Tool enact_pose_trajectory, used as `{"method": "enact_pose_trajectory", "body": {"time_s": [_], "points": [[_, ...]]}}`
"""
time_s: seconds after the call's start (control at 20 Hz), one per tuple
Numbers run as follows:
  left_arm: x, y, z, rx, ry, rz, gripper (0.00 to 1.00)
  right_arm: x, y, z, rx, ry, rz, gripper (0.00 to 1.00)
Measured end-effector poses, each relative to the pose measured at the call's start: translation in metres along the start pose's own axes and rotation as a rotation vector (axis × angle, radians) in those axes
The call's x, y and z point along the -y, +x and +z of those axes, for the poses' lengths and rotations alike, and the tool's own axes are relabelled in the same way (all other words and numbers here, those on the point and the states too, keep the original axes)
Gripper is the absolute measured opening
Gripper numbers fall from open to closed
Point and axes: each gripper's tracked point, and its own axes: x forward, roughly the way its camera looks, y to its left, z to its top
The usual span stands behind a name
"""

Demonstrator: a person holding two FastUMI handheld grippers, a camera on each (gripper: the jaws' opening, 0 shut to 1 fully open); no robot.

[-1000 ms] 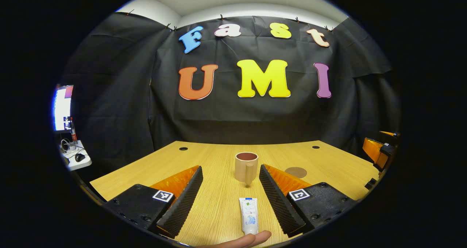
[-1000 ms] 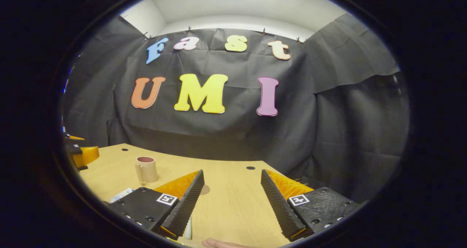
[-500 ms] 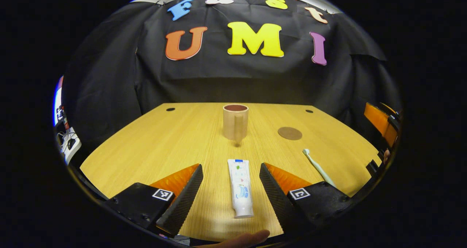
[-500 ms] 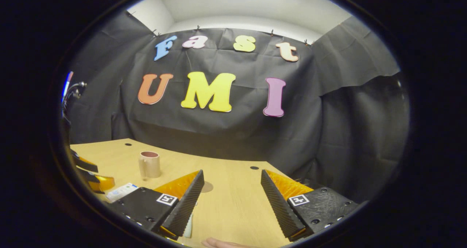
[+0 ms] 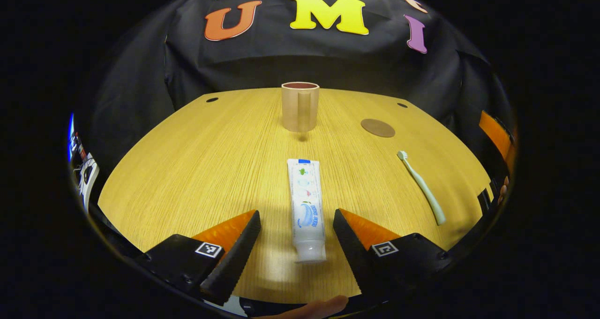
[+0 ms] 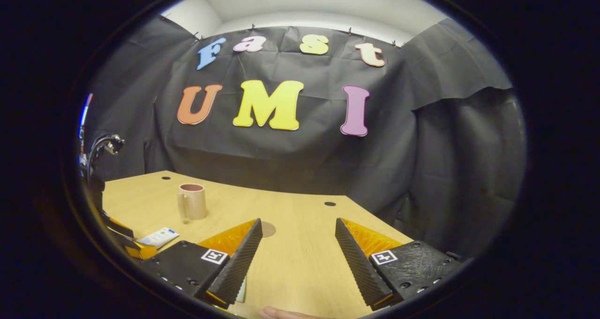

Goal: Put the toothbrush and toothpaste on the desktop into the cup, then pick up the cup and place it on the coaster on the desktop.

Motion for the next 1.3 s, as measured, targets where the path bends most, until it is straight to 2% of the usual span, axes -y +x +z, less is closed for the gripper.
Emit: {"method": "enact_pose_trajectory", "body": {"time_s": [0.1, 0.4, 0.7, 0.8, 0.85, 1.1, 1.2, 1.25, 1.3], "points": [[0.001, 0.001, 0.0, -0.022, -0.001, -0.002, 0.99, -0.001, 0.001, -0.003, -0.01, 0.0, 0.006, 0.96], [0.003, 0.011, 0.004, -0.055, -0.006, 0.01, 0.98, -0.002, 0.003, -0.007, -0.024, 0.008, 0.017, 0.95], [0.002, 0.016, 0.009, -0.052, 0.013, 0.003, 0.75, -0.001, 0.003, -0.012, -0.041, 0.007, 0.024, 0.94], [0.003, 0.016, 0.009, -0.048, 0.012, 0.002, 0.6, -0.003, 0.004, -0.015, -0.055, 0.012, 0.03, 0.95], [0.003, 0.017, 0.009, -0.045, 0.005, -0.003, 0.5, -0.003, 0.004, -0.017, -0.061, 0.012, 0.033, 0.95], [0.001, 0.015, 0.017, 0.016, -0.094, -0.031, 0.45, -0.01, 0.012, -0.025, -0.101, 0.008, 0.051, 0.95], [0.004, 0.015, 0.017, 0.057, -0.1, -0.056, 0.45, -0.016, 0.017, -0.03, -0.128, 0.022, 0.063, 0.96], [0.004, 0.015, 0.018, 0.076, -0.1, -0.058, 0.48, -0.018, 0.02, -0.034, -0.143, 0.026, 0.064, 0.96], [0.002, 0.012, 0.021, 0.1, -0.099, -0.058, 0.44, -0.022, 0.023, -0.036, -0.156, 0.024, 0.067, 0.95]]}}
